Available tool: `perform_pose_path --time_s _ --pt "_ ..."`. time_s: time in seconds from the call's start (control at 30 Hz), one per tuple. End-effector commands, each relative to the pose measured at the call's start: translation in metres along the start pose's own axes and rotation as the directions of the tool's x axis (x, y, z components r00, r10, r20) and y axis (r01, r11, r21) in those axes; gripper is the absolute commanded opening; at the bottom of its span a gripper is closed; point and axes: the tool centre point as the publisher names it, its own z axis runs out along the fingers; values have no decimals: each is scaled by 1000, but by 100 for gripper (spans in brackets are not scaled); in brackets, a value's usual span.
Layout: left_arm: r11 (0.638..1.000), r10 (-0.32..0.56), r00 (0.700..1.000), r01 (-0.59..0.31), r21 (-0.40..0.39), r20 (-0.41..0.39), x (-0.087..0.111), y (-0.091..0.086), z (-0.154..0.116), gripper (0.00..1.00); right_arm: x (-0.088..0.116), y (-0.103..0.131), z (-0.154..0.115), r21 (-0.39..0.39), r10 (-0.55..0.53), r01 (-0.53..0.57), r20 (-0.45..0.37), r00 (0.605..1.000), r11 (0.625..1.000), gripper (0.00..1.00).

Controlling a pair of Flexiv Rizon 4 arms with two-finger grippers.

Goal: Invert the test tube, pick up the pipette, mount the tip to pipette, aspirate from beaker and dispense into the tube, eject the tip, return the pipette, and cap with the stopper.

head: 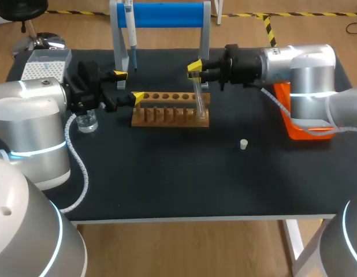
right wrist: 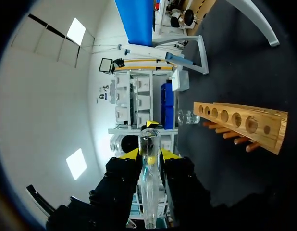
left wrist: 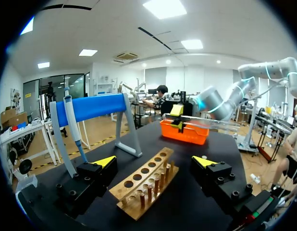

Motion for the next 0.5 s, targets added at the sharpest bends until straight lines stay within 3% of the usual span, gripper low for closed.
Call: perform_pose_path --time_s 0.03,0.5 --pt "1000 1 1000 -1 1 5 1 1 1 100 2 0 -1 -6 -8 8 2 1000 1000 0" --pt "1000 1 1000 -1 1 5 1 1 1 100 3 1 -1 10 -19 19 -3 1000 1000 0"
